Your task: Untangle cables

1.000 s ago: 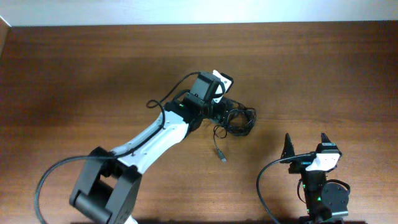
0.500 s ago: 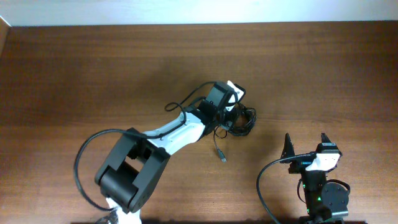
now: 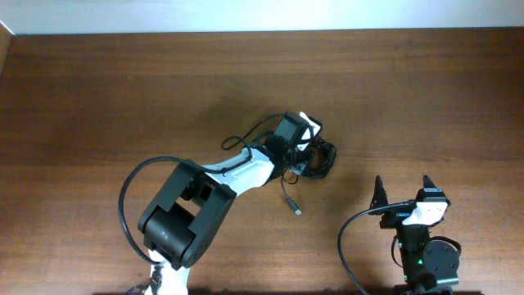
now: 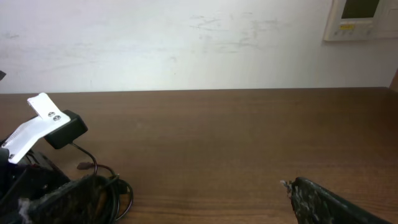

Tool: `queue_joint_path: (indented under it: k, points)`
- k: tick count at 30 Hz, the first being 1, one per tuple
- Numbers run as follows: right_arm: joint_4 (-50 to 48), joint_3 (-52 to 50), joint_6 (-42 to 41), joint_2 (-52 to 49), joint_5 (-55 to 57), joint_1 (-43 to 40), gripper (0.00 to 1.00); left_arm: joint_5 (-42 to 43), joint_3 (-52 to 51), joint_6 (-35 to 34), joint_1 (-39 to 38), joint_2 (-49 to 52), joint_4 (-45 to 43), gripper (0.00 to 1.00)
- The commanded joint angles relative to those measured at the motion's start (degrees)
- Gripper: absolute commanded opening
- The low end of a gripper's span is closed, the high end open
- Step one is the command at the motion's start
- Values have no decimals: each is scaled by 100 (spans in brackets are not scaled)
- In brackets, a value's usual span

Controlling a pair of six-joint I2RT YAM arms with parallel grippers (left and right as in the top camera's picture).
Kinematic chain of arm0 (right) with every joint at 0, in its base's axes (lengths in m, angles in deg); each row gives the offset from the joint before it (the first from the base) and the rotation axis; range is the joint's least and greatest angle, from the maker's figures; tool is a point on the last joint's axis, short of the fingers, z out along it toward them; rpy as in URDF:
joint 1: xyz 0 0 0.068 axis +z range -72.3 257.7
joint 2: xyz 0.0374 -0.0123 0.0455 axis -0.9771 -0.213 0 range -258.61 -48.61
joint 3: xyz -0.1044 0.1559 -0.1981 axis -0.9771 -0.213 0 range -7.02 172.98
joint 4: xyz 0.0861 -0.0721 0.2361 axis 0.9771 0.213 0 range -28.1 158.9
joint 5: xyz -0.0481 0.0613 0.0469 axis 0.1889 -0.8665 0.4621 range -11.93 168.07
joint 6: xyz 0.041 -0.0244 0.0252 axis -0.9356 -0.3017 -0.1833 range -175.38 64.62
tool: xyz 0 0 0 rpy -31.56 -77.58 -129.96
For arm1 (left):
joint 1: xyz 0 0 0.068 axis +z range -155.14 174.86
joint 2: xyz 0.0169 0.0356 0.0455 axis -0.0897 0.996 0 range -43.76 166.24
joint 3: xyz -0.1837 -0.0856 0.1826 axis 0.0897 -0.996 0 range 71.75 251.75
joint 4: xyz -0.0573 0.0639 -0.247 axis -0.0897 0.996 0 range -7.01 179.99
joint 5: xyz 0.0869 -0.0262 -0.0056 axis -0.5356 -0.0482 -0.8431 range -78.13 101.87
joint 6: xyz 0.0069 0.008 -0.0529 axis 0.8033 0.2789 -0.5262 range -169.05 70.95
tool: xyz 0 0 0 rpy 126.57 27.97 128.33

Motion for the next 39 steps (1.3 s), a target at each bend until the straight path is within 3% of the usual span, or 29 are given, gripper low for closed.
queue_joint_path:
  k: [1,7,13,15,17,19,21,24,29,33,35,36,39]
  points:
    - [7,-52,-2,37,90,26,98,37,85,24,31,-634,144,0]
    - [7,-52,-4,37,90,26,98,35,85,-76,531,-2317,1720,0]
    - [7,-52,-4,37,90,26,98,26,85,-2291,1287,-2765,3034,0]
    - [-13,-52,-33,37,7,26,98,46,85,-2546,1377,-2765,3195,0]
    - [13,-52,-1086,37,-1043,26,98,42,83,-2542,1377,-2765,3204,0]
    - [-109,-52,-2793,24,-2498,31,98,37,83,-2540,1377,-2763,3202,0]
    - [-129,-52,-3646,24,-3528,31,99,42,83,-2476,1377,-2763,3204,0]
    - [-136,-52,-3713,24,-4570,31,98,129,83,-2035,1377,-2763,3237,0]
    - [131,111,-3648,-94,-3764,31,96,1563,83,-48,1377,-2763,3248,0]
    - [826,1182,-3884,-1388,-4236,33,88,2361,83,1432,1377,-2763,3270,0]
    - [553,1556,-3882,-2245,-5259,33,88,2361,83,1558,1377,-2763,3272,0]
    - [127,1620,-3884,-2605,-5790,31,97,2363,83,1558,1377,-2763,3272,0]
    - [-538,1622,-4424,-3440,-5925,33,98,2583,83,1561,1362,-2763,3268,0]
